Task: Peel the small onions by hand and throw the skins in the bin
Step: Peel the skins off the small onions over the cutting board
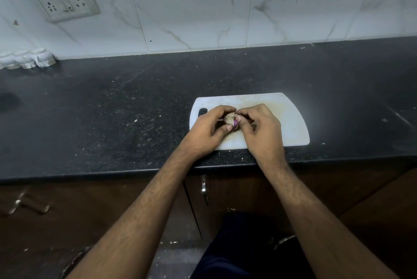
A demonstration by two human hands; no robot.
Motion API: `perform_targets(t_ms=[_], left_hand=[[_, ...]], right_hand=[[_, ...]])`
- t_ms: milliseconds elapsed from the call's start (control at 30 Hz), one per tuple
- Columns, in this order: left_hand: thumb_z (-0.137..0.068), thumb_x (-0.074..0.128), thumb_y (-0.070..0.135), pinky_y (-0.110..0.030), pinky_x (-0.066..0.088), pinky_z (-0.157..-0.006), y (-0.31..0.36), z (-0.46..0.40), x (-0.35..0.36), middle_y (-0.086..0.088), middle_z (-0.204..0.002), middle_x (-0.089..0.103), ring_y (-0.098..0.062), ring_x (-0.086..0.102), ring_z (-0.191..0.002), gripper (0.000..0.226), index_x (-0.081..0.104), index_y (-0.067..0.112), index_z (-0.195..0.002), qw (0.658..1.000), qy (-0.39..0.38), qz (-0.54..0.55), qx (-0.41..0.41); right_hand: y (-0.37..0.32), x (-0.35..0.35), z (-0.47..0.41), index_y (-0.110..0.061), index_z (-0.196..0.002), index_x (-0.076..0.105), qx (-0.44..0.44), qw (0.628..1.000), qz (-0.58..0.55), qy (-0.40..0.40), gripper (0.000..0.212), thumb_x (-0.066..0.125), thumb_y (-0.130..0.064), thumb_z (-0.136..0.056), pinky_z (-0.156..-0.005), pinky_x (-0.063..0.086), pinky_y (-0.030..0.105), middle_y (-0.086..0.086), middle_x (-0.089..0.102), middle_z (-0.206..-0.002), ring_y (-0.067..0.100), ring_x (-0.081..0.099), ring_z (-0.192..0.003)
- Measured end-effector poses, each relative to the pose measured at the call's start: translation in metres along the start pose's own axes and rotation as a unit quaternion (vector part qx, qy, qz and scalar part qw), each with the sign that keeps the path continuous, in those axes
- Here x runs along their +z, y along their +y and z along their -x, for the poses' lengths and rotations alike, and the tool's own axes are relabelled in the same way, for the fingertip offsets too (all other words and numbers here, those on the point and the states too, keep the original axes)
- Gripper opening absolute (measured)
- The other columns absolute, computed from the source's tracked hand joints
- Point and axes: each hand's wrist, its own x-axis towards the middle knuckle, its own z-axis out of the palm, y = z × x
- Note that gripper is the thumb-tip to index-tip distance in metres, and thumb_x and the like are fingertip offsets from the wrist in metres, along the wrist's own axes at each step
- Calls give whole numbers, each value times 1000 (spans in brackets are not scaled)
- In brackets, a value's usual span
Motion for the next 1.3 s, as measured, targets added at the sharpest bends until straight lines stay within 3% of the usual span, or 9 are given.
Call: perform_targets(t_ms=[333,500,600,700,767,967,1100,1300], left_hand=[[-102,60,8,-13,43,-102,0,-1,1,-5,-128,68,-2,56,-115,35,59,4,-137,998,-2,-55,36],[-106,52,8,-17,37,-103,1,2,2,-9,-129,61,-14,51,-116,33,55,2,-138,992,-8,-99,74],[-106,49,11,-29,39,-109,0,3,3,-10,-136,58,-21,51,-122,45,42,4,-150,992,-27,-104,60],[-104,48,10,-25,37,-112,0,2,2,-11,-140,54,-19,51,-125,63,20,-1,-159,994,-46,-93,47],[-105,49,8,-24,37,-112,0,1,3,-10,-139,55,-18,53,-124,64,16,-2,-159,994,-54,-86,37],[-105,50,8,-27,40,-109,-3,0,4,-7,-137,57,-21,56,-121,62,20,-1,-158,994,-48,-84,48],[-102,50,10,-35,42,-109,-4,2,5,-10,-136,58,-26,56,-121,62,22,0,-157,993,-46,-90,64],[-103,53,11,-28,43,-108,-5,2,4,-5,-135,60,-17,56,-123,53,33,3,-152,996,-31,-63,51]], right_hand=[[1,6,7,-14,-111,77,-35,999,12,4,18,68,-19,-96,-79,54,23,-4,66,-95,8,65,-84],[-1,5,10,-12,-112,76,-71,997,23,18,18,70,-17,-95,-77,56,28,-2,67,-94,11,66,-82],[-2,4,10,-10,-112,76,-74,997,30,8,19,69,-17,-96,-75,57,33,-1,66,-94,13,66,-81],[0,4,8,-10,-109,76,-70,997,22,-2,17,69,-15,-96,-75,57,36,-1,66,-94,14,65,-81],[1,3,7,-10,-108,76,-66,998,19,-1,16,70,-14,-95,-75,57,36,-1,66,-93,13,65,-81],[0,4,9,-9,-113,75,-60,998,34,-10,20,69,-18,-96,-73,58,32,-2,65,-94,12,64,-79],[1,6,7,-8,-105,76,-44,998,45,5,16,73,-17,-92,-68,58,35,-2,66,-91,13,63,-73],[1,5,5,-10,-110,75,-19,999,40,-5,20,69,-22,-95,-72,58,35,-2,65,-96,13,62,-77]])
